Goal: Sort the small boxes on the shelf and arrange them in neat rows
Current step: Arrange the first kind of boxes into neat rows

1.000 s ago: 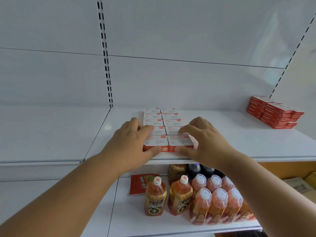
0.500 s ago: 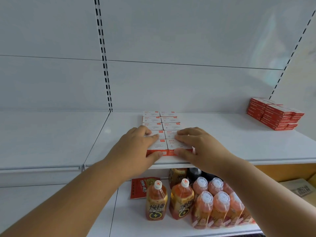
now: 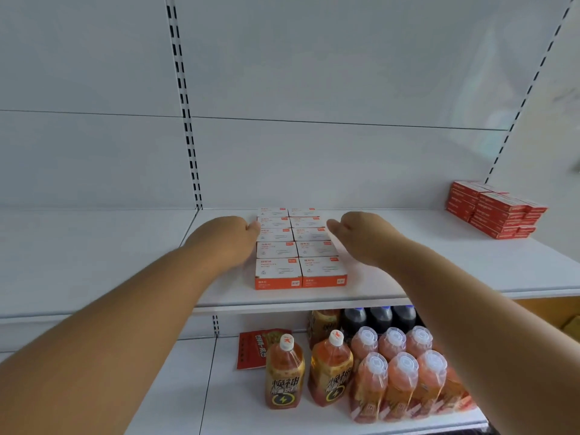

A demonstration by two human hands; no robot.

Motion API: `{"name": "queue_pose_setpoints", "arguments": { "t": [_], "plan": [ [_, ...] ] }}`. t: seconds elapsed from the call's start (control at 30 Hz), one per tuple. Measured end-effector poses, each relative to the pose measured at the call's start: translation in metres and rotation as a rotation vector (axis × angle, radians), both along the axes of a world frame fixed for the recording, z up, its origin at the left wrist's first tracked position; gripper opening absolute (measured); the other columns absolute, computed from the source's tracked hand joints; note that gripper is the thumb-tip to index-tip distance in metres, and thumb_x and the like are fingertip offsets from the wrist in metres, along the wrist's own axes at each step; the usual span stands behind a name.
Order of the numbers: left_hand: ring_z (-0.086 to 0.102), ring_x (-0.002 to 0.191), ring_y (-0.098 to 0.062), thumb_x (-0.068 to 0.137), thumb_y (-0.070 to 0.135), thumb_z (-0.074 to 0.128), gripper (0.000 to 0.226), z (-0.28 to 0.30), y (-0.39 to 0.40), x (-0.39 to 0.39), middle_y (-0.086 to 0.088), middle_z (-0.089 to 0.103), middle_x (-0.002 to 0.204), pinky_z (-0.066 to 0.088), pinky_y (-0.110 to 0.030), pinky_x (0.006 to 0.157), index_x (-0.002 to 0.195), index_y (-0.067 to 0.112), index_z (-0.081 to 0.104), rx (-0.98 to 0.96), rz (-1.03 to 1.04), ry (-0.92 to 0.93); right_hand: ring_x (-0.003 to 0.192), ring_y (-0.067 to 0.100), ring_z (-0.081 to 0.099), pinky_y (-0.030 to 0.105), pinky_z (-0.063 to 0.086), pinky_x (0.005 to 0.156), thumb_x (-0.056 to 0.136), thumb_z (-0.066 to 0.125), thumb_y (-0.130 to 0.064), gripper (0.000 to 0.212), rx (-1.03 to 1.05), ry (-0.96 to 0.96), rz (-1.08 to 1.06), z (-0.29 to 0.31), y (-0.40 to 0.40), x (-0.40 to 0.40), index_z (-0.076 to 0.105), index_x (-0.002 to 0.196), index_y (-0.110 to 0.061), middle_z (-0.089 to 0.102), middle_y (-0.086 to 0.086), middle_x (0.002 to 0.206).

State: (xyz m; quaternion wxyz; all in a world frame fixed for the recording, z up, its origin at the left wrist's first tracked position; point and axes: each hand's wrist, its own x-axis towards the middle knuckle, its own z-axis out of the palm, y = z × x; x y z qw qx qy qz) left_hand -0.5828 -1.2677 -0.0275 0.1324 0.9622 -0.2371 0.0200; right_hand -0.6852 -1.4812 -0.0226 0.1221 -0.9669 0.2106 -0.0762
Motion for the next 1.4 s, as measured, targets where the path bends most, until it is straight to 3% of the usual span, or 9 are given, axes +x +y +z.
{"name": "queue_pose_setpoints", "arguments": {
  "t": [0.13,0.23,0.57,0.63,0.73,0.87,0.97,1.13,1.4],
  "plan": [
    [0.057,0.094,-0.021,0.103,0.046,0.031,0.043,0.0,-0.015,0.011,-0.003,0.066,0.113,0.044,-0.032,0.079,0.115,0.021,0.063,0.068,-0.053,0.072,0.085,0.021,0.056,0.033,0.043,0.072,0.101,0.024,-0.052,0.052,-0.09,0.174,0.01,-0.008,-0.003,0.025,0.058,0.099,-0.013,0.056,0.0,0.087],
    [0.055,0.091,-0.019,0.103,0.043,0.034,0.038,0.0,-0.019,0.012,0.0,0.066,0.11,0.043,-0.032,0.078,0.12,0.023,0.061,0.07,-0.081,0.08,0.086,0.023,0.058,0.034,0.044,0.072,0.101,0.026,-0.051,0.049,-0.075,0.185,0.011,-0.01,-0.003,0.029,0.056,0.089,-0.014,0.058,0.0,0.085],
    [0.056,0.077,-0.015,0.103,0.043,0.028,0.035,-0.014,-0.023,0.02,0.008,0.054,0.076,0.039,-0.03,0.062,0.091,0.022,0.053,0.102,-0.078,-0.019,0.068,0.013,0.053,0.028,0.038,0.059,0.103,0.025,-0.048,0.048,-0.095,0.191,-0.001,-0.013,-0.002,0.033,0.051,0.077,-0.018,0.058,-0.001,0.078],
    [0.058,0.08,-0.015,0.103,0.043,0.029,0.039,-0.011,-0.023,0.02,0.006,0.059,0.082,0.041,-0.031,0.066,0.101,0.019,0.061,0.098,-0.092,0.01,0.069,0.013,0.052,0.029,0.039,0.063,0.103,0.025,-0.048,0.047,-0.089,0.199,0.014,-0.012,-0.004,0.033,0.05,0.077,-0.018,0.059,0.0,0.08],
    [0.058,0.1,-0.021,0.104,0.044,0.029,0.043,0.0,-0.021,0.024,-0.002,0.066,0.116,0.043,-0.032,0.083,0.121,0.021,0.062,0.048,-0.081,0.092,0.08,0.018,0.056,0.031,0.042,0.071,0.102,0.025,-0.05,0.049,-0.077,0.203,0.027,-0.008,-0.008,0.036,0.056,0.09,-0.014,0.058,0.0,0.086],
    [0.06,0.105,-0.027,0.104,0.045,0.027,0.048,0.004,-0.024,0.043,-0.011,0.066,0.118,0.043,-0.034,0.082,0.102,0.013,0.063,0.06,-0.017,0.054,0.086,0.022,0.056,0.034,0.044,0.074,0.102,0.024,-0.05,0.053,-0.057,0.18,0.043,-0.004,-0.015,0.05,0.061,0.112,-0.013,0.058,0.001,0.091],
    [0.06,0.105,-0.026,0.103,0.046,0.029,0.051,0.0,-0.036,0.053,-0.009,0.065,0.117,0.045,-0.034,0.085,0.113,0.01,0.065,0.07,-0.027,0.096,0.089,0.023,0.056,0.032,0.042,0.076,0.102,0.026,-0.048,0.049,-0.019,0.171,0.03,-0.005,-0.016,0.061,0.058,0.099,-0.012,0.06,0.004,0.095],
    [0.059,0.09,-0.022,0.102,0.046,0.031,0.04,-0.015,-0.042,0.064,-0.002,0.064,0.098,0.044,-0.032,0.074,0.094,0.018,0.06,0.095,-0.032,0.023,0.086,0.021,0.058,0.032,0.043,0.072,0.102,0.026,-0.047,0.045,-0.059,0.178,0.008,-0.013,-0.018,0.071,0.054,0.085,-0.016,0.06,0.001,0.089],
    [0.059,0.088,-0.021,0.102,0.047,0.028,0.042,-0.02,-0.042,0.068,0.001,0.06,0.089,0.046,-0.033,0.075,0.089,0.019,0.057,0.1,-0.058,-0.001,0.098,0.024,0.059,0.034,0.049,0.082,0.105,0.023,-0.035,0.04,-0.031,0.177,0.008,-0.007,-0.012,0.067,0.056,0.103,-0.013,0.061,0.007,0.103]
  ]
}}
